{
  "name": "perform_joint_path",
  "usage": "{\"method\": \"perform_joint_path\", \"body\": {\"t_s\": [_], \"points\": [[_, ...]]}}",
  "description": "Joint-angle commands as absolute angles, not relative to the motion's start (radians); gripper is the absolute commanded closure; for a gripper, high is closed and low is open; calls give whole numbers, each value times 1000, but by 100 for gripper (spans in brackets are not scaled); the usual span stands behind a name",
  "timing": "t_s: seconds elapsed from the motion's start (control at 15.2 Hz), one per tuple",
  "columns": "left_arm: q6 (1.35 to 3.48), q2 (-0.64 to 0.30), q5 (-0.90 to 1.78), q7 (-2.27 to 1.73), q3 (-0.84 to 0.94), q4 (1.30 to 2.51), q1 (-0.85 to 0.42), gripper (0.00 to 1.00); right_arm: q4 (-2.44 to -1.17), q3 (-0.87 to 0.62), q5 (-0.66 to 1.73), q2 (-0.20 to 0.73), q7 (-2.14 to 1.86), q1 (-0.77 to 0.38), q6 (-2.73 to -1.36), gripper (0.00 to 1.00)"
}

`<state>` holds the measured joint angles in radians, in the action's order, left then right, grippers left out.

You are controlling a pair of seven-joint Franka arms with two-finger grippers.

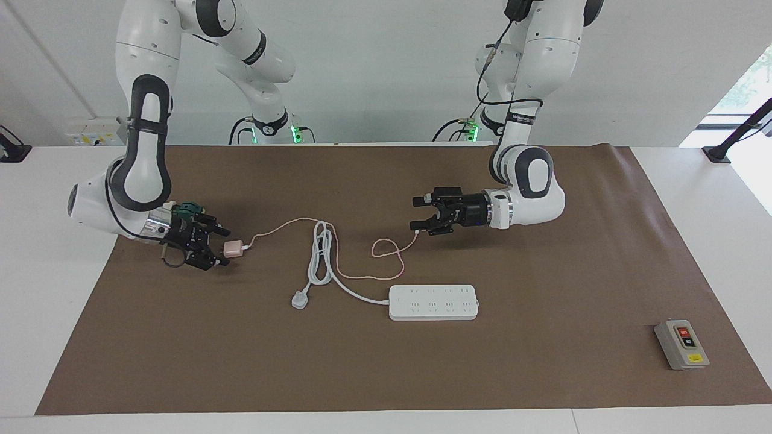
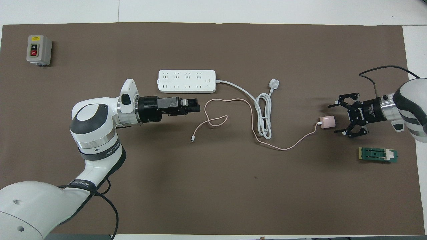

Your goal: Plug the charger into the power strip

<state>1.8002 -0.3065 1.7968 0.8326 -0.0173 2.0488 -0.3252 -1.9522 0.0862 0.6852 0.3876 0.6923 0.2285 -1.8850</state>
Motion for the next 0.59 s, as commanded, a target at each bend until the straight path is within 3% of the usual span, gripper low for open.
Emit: {"method": "perform_joint_path", "body": {"t_s": [0.0,0.2,0.26,0.53], "points": [[1841,-334,1839,801,-25,2016,-359,0,-1974,81,687,376,703,232,-1881,0],[1841,-334,1847,793,-26,2016,-370,0,-1988,81,686,376,698,232,-1896,0],[1841,-334,1847,792,-26,2016,-371,0,-1988,81,686,376,696,230,-1898,5],[1841,-334,1847,778,-26,2017,-371,0,-2006,83,683,373,683,230,-1919,41]]}}
